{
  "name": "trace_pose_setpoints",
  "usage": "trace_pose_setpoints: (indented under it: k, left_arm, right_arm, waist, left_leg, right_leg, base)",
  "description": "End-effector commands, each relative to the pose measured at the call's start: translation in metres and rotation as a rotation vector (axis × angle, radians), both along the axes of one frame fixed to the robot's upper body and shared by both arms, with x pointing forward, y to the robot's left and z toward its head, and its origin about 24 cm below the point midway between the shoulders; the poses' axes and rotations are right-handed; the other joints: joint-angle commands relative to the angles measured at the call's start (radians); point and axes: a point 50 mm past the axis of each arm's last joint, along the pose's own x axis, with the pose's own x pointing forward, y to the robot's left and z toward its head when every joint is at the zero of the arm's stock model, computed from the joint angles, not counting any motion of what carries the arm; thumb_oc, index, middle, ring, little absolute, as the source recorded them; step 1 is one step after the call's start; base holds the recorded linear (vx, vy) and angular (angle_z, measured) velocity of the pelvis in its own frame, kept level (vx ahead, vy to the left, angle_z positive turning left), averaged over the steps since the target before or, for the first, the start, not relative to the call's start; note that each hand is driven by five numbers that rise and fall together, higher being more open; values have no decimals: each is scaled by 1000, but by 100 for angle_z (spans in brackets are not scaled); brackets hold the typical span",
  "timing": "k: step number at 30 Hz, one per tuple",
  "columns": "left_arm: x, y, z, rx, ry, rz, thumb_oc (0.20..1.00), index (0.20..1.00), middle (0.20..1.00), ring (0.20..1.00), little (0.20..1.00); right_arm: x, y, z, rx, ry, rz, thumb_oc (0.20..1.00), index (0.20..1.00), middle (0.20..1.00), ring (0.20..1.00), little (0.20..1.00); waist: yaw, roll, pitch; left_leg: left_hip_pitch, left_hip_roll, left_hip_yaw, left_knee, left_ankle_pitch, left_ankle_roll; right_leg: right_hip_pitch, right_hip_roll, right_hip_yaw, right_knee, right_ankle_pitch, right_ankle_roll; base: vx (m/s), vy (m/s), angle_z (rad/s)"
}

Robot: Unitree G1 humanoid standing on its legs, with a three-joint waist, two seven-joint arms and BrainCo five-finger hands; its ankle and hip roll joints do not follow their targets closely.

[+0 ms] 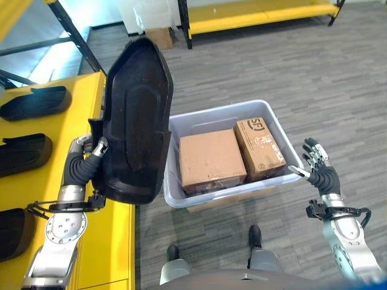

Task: Move parts from the plastic box to the shelf.

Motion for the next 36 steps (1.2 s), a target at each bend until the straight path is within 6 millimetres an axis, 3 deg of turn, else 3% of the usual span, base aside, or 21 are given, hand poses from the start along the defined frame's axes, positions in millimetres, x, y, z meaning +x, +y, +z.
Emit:
trace_pose_setpoints:
  k: [1, 4, 6, 8, 10, 11, 12, 13, 15, 16, 18, 21, 23, 24, 30, 34, 36]
  left_arm:
    - [6, 0, 31, -41, -150, -65, 200, 200, 200, 200, 200]
    - [-3, -5, 9, -166, -83, -60, 200, 200, 200, 200, 200]
    - [-5, -7, 6, -185, -80, -53, 200, 200, 200, 200, 200]
    - [-10, -8, 1, -217, -66, -44, 200, 200, 200, 200, 200]
    - [-8, -10, 1, -230, -70, -51, 200, 200, 200, 200, 200]
    - [-1, -14, 1, -232, -78, -71, 200, 200, 200, 200, 200]
    - [2, -14, 3, -225, -89, -72, 200, 200, 200, 200, 200]
    - [2, -14, 3, -225, -89, -72, 200, 200, 200, 200, 200]
    - [4, -16, 4, -225, -100, -76, 200, 200, 200, 200, 200]
    - [6, -18, 8, -198, -117, -76, 200, 200, 200, 200, 200]
    - [9, -19, 9, -200, -127, -81, 200, 200, 200, 200, 200]
    - [11, -21, 11, -184, -128, -91, 200, 200, 200, 200, 200]
    - [10, -24, 13, -166, -135, -99, 200, 200, 200, 200, 200]
    - [9, -24, 13, -163, -135, -101, 200, 200, 200, 200, 200]
    - [4, -20, 17, -107, -133, -85, 200, 200, 200, 200, 200]
    - [1, -17, 18, -90, -126, -72, 200, 200, 200, 200, 200]
    - [-1, -15, 19, -50, -123, -62, 200, 200, 200, 200, 200]
  right_arm:
    - [13, 2, 33, 22, -156, 56, 1000, 1000, 1000, 1000, 1000]
    - [13, 11, 30, 45, -136, 116, 1000, 1000, 1000, 1000, 1000]
    - [15, 15, 30, 51, -138, 138, 1000, 1000, 1000, 1000, 1000]
    - [22, 25, 39, 41, -174, 202, 1000, 1000, 1000, 1000, 1000]
    - [25, 27, 48, -8, -204, 235, 1000, 1000, 1000, 1000, 1000]
    - [27, 20, 53, -63, -220, 221, 1000, 1000, 1000, 1000, 1000]
    - [30, 15, 54, -116, -215, 207, 1000, 1000, 1000, 1000, 1000]
    - [30, 15, 54, -116, -215, 207, 1000, 1000, 1000, 1000, 1000]
    - [30, 9, 53, -127, -207, 183, 1000, 1000, 1000, 1000, 1000]
    - [28, 3, 50, -101, -198, 138, 1000, 1000, 1000, 1000, 1000]
    - [25, 3, 45, -60, -189, 113, 1000, 1000, 1000, 1000, 1000]
    - [19, 3, 39, -23, -170, 96, 1000, 1000, 1000, 1000, 1000]
    - [15, 2, 35, 0, -160, 78, 1000, 1000, 1000, 1000, 1000]
    - [13, 2, 34, 11, -156, 70, 1000, 1000, 1000, 1000, 1000]
    - [7, -3, 25, 15, -114, 41, 1000, 1000, 1000, 1000, 1000]
    - [5, -4, 22, 8, -95, 37, 1000, 1000, 1000, 1000, 1000]
    - [5, -5, 21, -8, -86, 35, 1000, 1000, 1000, 1000, 1000]
  waist:
    - [6, 0, -1]
    - [22, 9, -8]
    - [31, 14, -7]
    - [58, 23, -4]
    - [73, 28, 9]
    - [69, 12, 26]
    - [68, -8, 32]
    - [67, -8, 34]
    - [68, -28, 33]
    - [54, -41, 19]
    - [36, -38, 3]
    - [13, -29, -4]
    - [-9, -14, -9]
    - [-17, -12, -11]
    - [9, -33, 23]
    - [25, -49, 24]
    - [47, -65, 14]
  left_leg:
    - [-87, 8, -27, 39, 82, 70]
    - [-67, 48, -38, 2, 144, 58]
    - [-63, 62, -46, -14, 177, 52]
    - [-88, 94, -78, -37, 271, 37]
    - [-134, 96, -97, -37, 355, 25]
    - [-180, 65, -51, -19, 359, 46]
    - [-175, 32, -40, 53, 284, 62]
    - [-177, 32, -42, 60, 280, 63]
    - [-163, -9, -58, 168, 183, 76]
    - [-134, -18, -20, 269, 123, 86]
    - [-78, -18, -3, 319, 69, 80]
    - [-37, -32, -2, 332, 25, 84]
    - [29, -71, 26, 223, -84, 119]
    - [40, -68, 46, 201, -107, 126]
    - [0, -115, 25, 230, -191, 163]
    - [-5, -139, 7, 221, -200, 170]
    - [-11, -174, -19, 219, -210, 181]
  right_leg:
    - [-27, -33, -1, 245, -233, 14]
    - [-20, 5, -20, 290, -277, -10]
    - [-23, 21, -29, 306, -291, -21]
    - [-36, 62, -48, 317, -310, -46]
    - [-43, 70, -83, 323, -317, -65]
    - [-32, 49, -128, 314, -317, -77]
    - [-26, 24, -156, 279, -290, -77]
    - [-23, 24, -157, 277, -289, -76]
    - [-7, 5, -189, 228, -253, -77]
    - [-1, -7, -236, 203, -239, -90]
    - [1, -7, -257, 219, -258, -93]
    - [-14, -15, -295, 264, -274, -101]
    - [-55, -45, -324, 353, -283, -80]
    - [-59, -57, -324, 377, -284, -77]
    - [-72, -145, -353, 448, -241, -34]
    - [-45, -170, -374, 417, -205, -11]
    - [-13, -201, -400, 381, -161, 16]
  base:
    - [-19, -114, 5]
    - [-16, -145, 12]
    - [-41, -148, 12]
    - [-107, -214, 17]
    - [-158, -164, 31]
    - [-241, -199, 157]
    - [-203, -156, 183]
    - [-154, -127, 161]
    - [-154, -115, 39]
    - [-106, -105, 31]
    - [-42, -35, 73]
    - [-73, 76, 74]
    - [-53, 212, 79]
    - [-42, 208, 54]
    - [-58, 183, 32]
    - [-49, 137, 37]
    - [-49, 262, 50]
